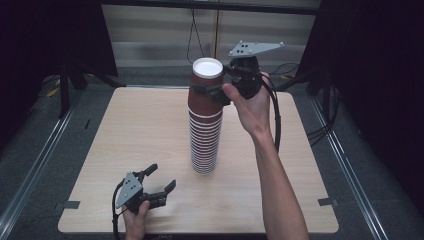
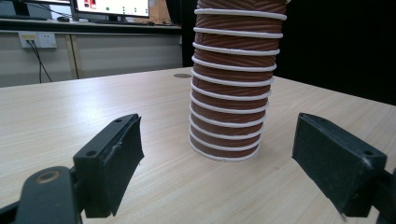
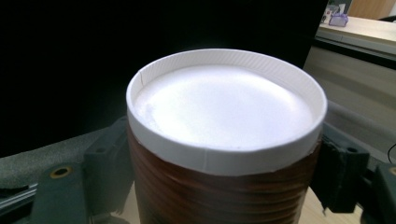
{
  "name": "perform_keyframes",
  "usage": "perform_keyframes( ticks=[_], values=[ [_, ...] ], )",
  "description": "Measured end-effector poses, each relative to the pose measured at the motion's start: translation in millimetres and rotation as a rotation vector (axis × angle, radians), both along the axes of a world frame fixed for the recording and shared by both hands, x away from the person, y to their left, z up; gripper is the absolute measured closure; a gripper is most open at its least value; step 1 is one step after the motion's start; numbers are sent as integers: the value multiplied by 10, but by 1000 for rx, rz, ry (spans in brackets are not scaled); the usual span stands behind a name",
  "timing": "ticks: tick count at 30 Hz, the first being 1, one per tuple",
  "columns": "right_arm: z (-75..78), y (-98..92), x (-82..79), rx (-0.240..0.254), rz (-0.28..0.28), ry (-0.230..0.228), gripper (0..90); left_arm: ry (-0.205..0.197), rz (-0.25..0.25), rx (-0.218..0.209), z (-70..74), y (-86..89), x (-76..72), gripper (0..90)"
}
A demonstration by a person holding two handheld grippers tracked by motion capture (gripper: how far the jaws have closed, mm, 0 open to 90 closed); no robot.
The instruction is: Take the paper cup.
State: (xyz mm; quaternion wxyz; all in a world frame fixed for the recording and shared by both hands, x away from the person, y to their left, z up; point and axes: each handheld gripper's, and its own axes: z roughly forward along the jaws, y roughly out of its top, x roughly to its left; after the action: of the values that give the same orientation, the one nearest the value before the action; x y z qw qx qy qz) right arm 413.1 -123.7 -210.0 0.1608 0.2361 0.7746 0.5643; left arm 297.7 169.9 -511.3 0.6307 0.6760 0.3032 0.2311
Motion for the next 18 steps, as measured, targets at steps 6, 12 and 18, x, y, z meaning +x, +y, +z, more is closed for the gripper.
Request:
perform_keyframes(
  ticks=[6,12,18],
  values=[
    [24,-31,-29,29,4,-20,209,6,10,-14,-3,-6,-8,157],
    [52,-50,-41,68,3,-44,211,5,10,-15,-3,-7,-8,158],
    [87,-92,-47,129,15,-61,211,5,9,-16,-3,-6,-8,158]
  ],
)
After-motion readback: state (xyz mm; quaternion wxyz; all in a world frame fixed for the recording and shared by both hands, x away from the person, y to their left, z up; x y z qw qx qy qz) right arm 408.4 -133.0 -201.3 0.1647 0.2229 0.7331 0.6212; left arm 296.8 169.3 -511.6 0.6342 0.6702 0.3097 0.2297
